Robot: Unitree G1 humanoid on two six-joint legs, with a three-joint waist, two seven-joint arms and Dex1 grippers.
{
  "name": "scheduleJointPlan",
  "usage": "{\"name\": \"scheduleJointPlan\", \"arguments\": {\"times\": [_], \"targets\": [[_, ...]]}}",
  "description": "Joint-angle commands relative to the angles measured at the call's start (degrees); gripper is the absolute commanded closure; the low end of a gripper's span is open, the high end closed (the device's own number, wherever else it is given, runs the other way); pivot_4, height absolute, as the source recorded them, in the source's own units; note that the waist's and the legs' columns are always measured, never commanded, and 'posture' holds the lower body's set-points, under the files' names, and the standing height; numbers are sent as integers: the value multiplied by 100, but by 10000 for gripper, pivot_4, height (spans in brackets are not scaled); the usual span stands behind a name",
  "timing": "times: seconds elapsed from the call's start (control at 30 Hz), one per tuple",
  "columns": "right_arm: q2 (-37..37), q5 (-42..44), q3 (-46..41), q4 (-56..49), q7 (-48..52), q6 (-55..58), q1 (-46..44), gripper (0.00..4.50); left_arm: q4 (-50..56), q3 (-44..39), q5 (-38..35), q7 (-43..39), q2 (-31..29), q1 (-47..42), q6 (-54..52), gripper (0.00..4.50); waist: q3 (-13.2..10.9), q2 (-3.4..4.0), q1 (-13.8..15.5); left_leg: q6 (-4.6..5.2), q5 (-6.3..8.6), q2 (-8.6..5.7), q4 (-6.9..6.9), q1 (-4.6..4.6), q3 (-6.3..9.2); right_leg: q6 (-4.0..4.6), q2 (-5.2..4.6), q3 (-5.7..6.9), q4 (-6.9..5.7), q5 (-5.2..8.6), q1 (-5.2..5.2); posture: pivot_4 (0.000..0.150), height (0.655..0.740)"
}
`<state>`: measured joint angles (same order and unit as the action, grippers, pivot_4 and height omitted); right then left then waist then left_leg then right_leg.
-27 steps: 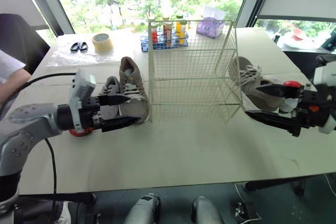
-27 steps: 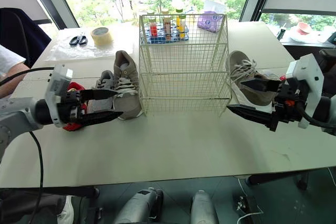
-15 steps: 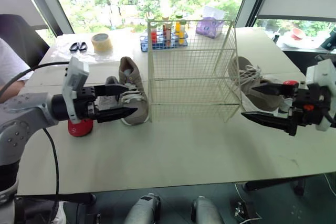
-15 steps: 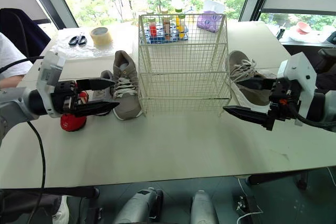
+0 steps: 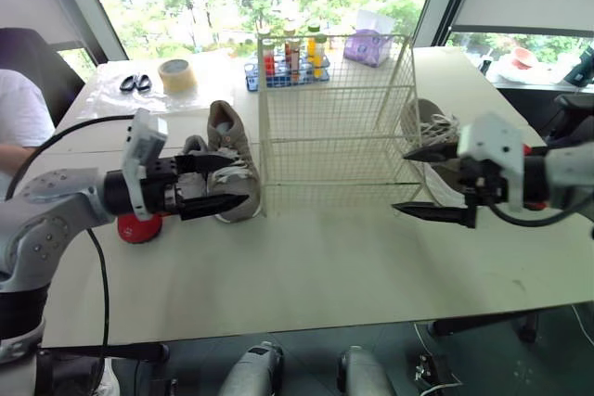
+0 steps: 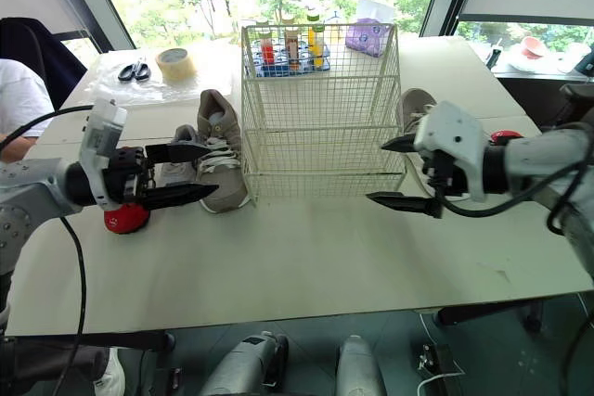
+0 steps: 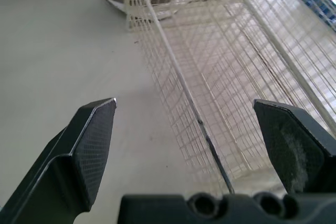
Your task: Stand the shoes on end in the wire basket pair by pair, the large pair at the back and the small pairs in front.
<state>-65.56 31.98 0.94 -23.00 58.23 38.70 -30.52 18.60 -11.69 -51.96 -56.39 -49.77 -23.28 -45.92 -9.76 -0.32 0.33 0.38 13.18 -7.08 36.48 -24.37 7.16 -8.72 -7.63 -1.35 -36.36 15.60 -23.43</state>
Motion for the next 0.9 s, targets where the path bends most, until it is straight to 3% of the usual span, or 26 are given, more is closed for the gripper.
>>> {"name": "scheduleJointPlan", "arguments": {"times": [0.03,0.23,0.33,0.57,0.9], "targets": [[217,-806,735,346,180,-396,-395,0,204,-16,29,50,23,-117,89,447,-1,-2,-2,0,0,0,-3,0,0,-1,2,0,0,-1,-2,1500,7400],[667,-1938,1627,1124,319,-753,-966,0,384,-24,63,211,97,-63,92,447,-1,-1,3,-28,-17,-3,-9,-1,0,-3,2,0,-3,-1,-6,1500,7400],[761,-2196,1739,1297,444,-858,-1096,7880,493,-36,79,316,118,-25,81,0,-1,-1,11,-45,-28,-3,-16,-1,1,-3,3,1,-4,-1,-9,1500,7400],[901,-2581,1737,1525,753,-1174,-1362,44029,615,-16,56,544,161,-61,32,0,-1,-1,6,-50,-31,-3,-22,0,2,-3,5,0,-7,-2,-12,1500,7400],[1160,-2890,1743,2038,1226,-1729,-1770,44582,509,186,169,555,219,-272,95,0,-1,-4,-3,-53,-33,-3,-23,0,5,-2,8,2,-9,-2,-12,1500,7400]]}}
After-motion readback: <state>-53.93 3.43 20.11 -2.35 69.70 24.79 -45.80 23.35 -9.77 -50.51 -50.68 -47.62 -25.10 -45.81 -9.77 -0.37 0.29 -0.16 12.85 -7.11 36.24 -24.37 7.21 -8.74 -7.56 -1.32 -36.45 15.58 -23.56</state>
